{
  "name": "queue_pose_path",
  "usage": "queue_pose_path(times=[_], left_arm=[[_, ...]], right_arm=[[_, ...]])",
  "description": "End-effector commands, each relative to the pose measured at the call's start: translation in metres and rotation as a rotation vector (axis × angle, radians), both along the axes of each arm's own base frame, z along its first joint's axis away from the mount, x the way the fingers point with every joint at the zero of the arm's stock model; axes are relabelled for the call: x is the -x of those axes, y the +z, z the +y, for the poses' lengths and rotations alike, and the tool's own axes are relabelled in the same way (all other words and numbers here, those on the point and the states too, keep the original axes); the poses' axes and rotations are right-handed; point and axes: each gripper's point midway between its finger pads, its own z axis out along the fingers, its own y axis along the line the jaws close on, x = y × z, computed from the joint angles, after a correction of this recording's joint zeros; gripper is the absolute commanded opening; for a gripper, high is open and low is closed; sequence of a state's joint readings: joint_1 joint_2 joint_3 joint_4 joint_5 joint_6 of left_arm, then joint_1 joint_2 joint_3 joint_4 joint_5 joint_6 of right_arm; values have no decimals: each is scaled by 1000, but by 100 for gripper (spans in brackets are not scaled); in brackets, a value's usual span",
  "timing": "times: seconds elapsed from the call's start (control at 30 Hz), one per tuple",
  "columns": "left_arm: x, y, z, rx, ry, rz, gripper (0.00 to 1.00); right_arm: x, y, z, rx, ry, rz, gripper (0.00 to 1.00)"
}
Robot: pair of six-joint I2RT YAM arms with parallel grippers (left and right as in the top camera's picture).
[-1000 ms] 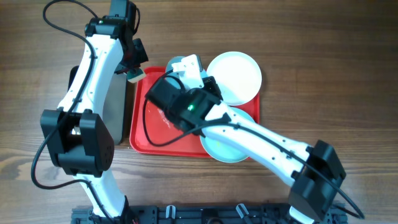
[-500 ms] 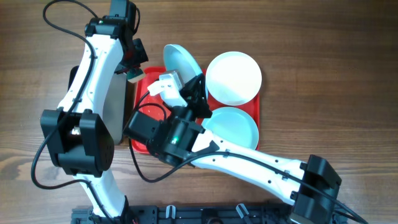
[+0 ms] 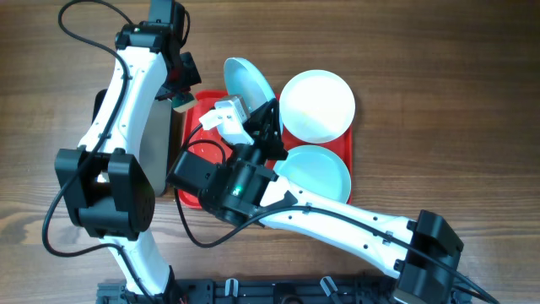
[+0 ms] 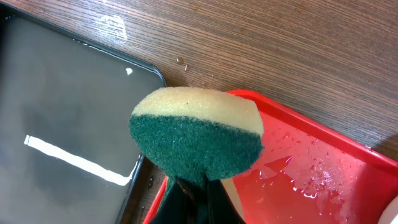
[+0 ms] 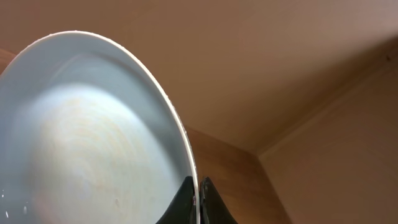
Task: Clean dirty plates on tray and stack at the side
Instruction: 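Lift the blue plate with the right gripper and carry it rightward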
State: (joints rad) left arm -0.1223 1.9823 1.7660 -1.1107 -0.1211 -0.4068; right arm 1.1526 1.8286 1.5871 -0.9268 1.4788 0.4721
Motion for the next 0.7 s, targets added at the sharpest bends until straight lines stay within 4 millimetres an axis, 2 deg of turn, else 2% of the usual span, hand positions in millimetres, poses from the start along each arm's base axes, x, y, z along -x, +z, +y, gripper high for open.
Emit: queue_pose_path(times=[0.0,0.1,0.2,0.23,0.37,0.47,0.57,0.67], left_arm=[[1,-1,-1,13,15,1,4],[1,-1,-1,12,15,1,4],[1,-1,3,12,23,1,4],[1,-1,7,12,33,1,4],[0,-1,12,13,45,1,4],[1,-1,10,19,45,1,4],[0,-2,3,60,35,2,4],[-1,-1,-6,108,22,-1,4]], right_arm=[[2,13,-2,-47,6,-12,4],[-2,-20,8,-114,75,169,4],[0,-68,21,-227,158,448,4],[4,-92,24,-307,189,615,4],[3,-118,20,-434,210,830,4],[0,-120,19,-540,297,978,4],[-11,-105,6,-666,366,1034,4],[-37,-78,-30,-870,386,1022,4]])
